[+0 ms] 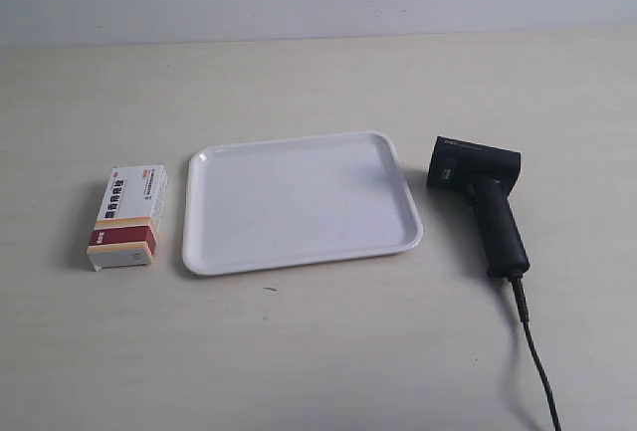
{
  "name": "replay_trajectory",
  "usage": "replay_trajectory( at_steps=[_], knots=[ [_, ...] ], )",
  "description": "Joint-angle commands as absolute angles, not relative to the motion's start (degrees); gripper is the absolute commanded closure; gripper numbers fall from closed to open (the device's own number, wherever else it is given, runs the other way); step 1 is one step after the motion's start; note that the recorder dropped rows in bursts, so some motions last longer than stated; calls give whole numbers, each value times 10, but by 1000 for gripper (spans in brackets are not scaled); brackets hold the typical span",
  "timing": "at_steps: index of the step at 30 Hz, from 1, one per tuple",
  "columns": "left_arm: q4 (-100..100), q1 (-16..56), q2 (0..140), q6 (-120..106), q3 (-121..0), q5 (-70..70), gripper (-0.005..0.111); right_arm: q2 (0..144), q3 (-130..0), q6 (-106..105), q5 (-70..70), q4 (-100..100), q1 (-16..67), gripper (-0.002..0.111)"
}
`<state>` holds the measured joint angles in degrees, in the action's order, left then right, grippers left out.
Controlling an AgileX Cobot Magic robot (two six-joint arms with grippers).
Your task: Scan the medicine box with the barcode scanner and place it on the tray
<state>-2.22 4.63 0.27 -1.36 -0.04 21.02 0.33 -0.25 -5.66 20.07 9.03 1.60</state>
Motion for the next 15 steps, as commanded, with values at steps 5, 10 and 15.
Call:
replay_trajectory(
  at_steps=[5, 10, 15],
  knots=[
    [-23, 45, 0, -13, 0, 203, 107, 0, 0, -61, 180, 86, 14, 108],
    [-23, 45, 0, -13, 0, 203, 107, 0, 0, -61, -26, 108, 14, 108],
    [-23, 45, 0, -13, 0, 203, 107, 0, 0, -61, -263, 104, 14, 108]
  ],
)
